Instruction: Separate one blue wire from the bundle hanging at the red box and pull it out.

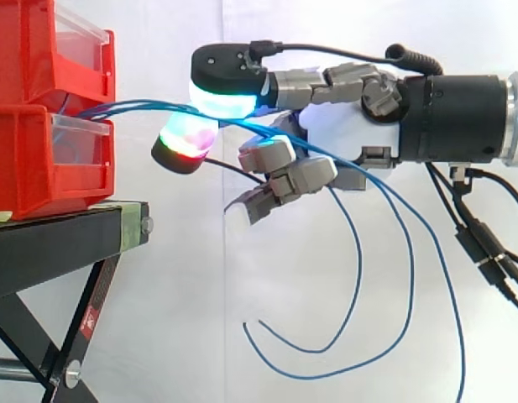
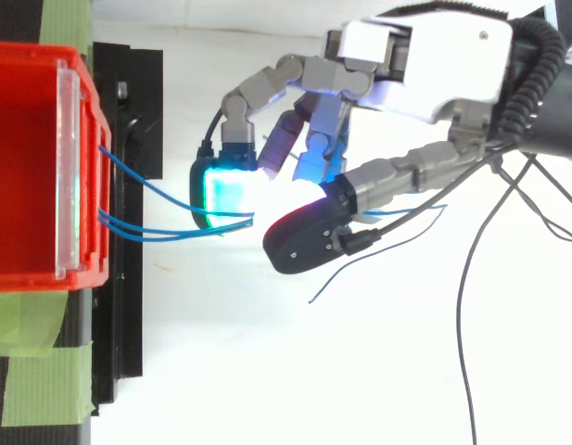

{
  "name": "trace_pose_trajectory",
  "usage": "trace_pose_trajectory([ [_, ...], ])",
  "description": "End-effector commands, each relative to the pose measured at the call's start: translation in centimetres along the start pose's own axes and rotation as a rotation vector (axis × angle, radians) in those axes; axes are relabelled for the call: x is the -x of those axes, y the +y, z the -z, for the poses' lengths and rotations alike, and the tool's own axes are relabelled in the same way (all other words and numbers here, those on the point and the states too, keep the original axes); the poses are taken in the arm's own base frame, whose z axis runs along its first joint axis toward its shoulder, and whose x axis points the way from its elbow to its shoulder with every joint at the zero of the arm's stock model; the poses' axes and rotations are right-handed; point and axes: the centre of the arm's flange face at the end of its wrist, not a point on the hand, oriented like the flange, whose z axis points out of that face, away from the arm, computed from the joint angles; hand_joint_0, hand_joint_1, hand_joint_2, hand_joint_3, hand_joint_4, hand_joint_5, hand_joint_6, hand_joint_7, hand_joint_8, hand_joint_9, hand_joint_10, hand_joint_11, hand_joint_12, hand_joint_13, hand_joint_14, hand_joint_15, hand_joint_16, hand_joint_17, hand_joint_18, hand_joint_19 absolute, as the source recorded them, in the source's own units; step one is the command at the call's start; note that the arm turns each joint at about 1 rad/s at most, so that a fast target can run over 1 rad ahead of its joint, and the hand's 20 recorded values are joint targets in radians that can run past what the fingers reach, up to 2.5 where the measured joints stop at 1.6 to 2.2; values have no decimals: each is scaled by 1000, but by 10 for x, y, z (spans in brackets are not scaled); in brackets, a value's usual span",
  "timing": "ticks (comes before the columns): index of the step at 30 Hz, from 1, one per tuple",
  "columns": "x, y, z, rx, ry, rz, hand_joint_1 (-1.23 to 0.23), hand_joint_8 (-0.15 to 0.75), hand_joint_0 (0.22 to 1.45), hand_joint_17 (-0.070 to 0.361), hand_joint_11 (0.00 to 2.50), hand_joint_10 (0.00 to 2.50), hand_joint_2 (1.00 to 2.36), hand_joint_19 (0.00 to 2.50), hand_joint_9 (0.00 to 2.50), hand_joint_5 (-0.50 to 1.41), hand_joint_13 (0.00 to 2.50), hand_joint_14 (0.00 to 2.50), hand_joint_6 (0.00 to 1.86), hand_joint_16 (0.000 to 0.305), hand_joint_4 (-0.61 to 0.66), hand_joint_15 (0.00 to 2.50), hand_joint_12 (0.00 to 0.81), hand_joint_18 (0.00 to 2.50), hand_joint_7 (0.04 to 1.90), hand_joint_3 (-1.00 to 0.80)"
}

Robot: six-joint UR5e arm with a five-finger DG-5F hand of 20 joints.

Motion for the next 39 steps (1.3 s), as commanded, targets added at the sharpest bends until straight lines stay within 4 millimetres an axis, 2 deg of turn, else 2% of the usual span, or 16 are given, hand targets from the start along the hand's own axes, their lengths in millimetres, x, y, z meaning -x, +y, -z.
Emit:
trace_pose_trajectory([
  [1,2,3,3,-12,3,6,-739,369,610,110,1348,17,1026,435,1444,-143,1659,18,884,49,132,1405,411,886,973,-79],
  [19,2,3,3,-14,3,-15,-827,364,603,114,1384,16,1024,451,1375,-167,1630,17,911,51,151,1401,418,892,931,-116],
  [29,2,3,3,-14,2,-29,-853,367,590,117,1373,15,1024,467,1299,-191,1590,16,924,52,213,1407,417,872,901,-124],
  [39,2,3,3,-15,-1,-28,-867,373,573,121,1366,12,1019,470,1258,-200,1575,16,924,54,244,1391,424,873,868,-238],
])
